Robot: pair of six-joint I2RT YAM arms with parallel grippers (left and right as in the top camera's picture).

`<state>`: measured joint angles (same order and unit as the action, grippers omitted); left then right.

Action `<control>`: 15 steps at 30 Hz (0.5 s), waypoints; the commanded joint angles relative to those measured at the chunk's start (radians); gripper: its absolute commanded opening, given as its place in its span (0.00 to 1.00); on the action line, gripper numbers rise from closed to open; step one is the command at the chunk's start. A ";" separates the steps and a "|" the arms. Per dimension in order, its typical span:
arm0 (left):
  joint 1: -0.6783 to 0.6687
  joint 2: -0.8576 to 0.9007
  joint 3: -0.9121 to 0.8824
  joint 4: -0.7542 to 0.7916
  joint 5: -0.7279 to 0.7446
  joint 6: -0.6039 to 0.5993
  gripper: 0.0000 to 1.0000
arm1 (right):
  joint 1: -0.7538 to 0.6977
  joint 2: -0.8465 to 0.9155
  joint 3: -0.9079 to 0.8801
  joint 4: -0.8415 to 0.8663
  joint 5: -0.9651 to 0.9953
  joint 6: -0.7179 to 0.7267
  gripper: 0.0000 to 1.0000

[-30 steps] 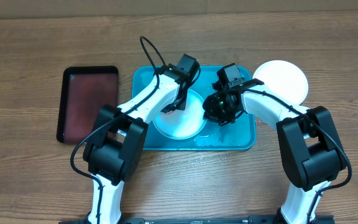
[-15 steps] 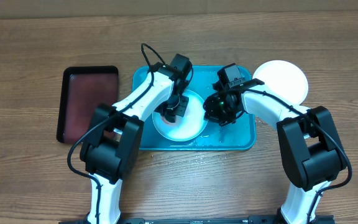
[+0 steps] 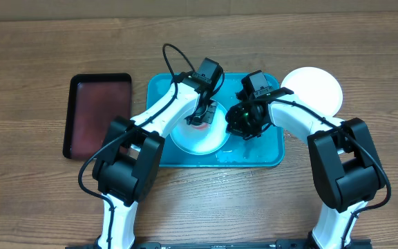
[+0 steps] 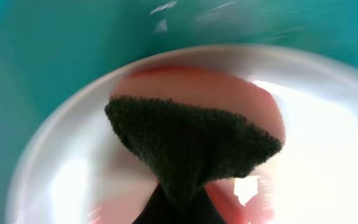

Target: Clean dirty plates on tray and stack at the side

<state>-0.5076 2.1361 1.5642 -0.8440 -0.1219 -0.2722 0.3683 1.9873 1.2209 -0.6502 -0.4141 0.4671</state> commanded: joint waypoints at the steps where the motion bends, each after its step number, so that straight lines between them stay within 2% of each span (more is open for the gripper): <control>1: 0.011 0.019 -0.007 -0.080 -0.253 -0.194 0.04 | 0.004 0.039 -0.027 -0.007 0.030 -0.004 0.04; 4: 0.011 0.019 -0.007 -0.144 -0.220 -0.203 0.04 | 0.003 0.039 -0.027 -0.006 0.030 -0.004 0.04; 7: 0.009 0.019 -0.007 -0.178 -0.080 -0.157 0.04 | 0.004 0.039 -0.027 -0.006 0.030 -0.004 0.04; 12: 0.009 0.019 -0.007 -0.177 0.366 0.157 0.04 | 0.004 0.039 -0.027 -0.006 0.030 -0.004 0.04; 15: 0.009 0.019 -0.007 -0.163 0.493 0.259 0.04 | 0.004 0.039 -0.027 -0.006 0.030 -0.004 0.04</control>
<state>-0.4770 2.1361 1.5642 -1.0176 0.0586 -0.1921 0.3691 1.9881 1.2209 -0.6559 -0.4152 0.4614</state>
